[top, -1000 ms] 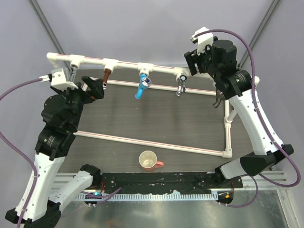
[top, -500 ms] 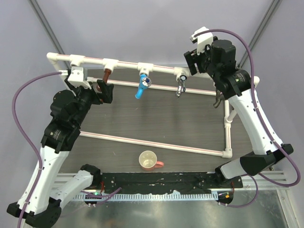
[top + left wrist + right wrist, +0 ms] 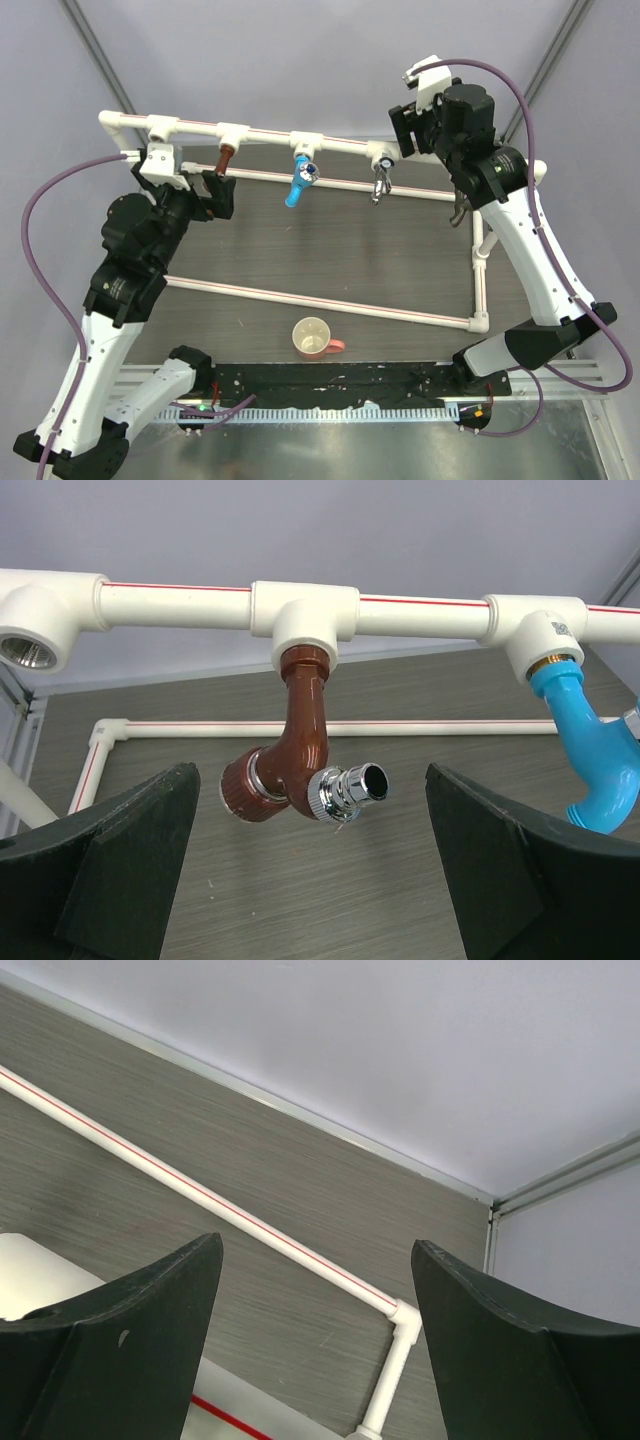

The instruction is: Install the water faucets

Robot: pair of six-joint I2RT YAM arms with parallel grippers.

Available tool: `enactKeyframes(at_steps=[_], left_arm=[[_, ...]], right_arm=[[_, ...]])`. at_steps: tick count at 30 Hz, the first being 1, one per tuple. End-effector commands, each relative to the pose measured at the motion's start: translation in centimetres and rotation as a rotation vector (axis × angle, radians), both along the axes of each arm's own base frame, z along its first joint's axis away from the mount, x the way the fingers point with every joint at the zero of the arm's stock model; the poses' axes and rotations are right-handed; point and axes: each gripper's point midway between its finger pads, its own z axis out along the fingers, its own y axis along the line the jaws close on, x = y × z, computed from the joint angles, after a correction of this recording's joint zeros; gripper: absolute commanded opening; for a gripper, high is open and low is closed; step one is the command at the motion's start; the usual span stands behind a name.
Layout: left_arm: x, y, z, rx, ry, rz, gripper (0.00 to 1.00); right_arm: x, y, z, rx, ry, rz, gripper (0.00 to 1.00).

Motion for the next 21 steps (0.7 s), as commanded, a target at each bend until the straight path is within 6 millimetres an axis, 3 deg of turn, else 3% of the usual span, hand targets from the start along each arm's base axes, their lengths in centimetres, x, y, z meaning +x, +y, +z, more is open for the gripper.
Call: enactKeyframes(at_steps=[1,5,9,14,21], left_arm=[[-0.1,0.1,1.9,0.019,-0.075,-0.006,1.00],[-0.2,0.2,2.2,0.016,-0.096,-0.002,1.00],[0.0,-0.2,1.4,-0.016,-0.087,-0.013,1.00],[0.3,-0.3,0.6,-0.042,-0.081,-0.008,1.00],[0.7,-0.1,-0.5,-0.026,-0.068,0.011,0.96]], right_arm=[[-1.0,0.6,-5.1,-0.056,0.174,0.000,0.82],[-1.1,0.5,-2.8,0.020,0.102,-0.021,0.83],[-1.3,0.6,-0.7,0.092,0.036,-0.026,0.82],[-1.4,1.4,-0.7,0.126,0.044,0.004,0.83],[-1.9,1.0,-2.4,0.111,0.074,-0.008,0.82]])
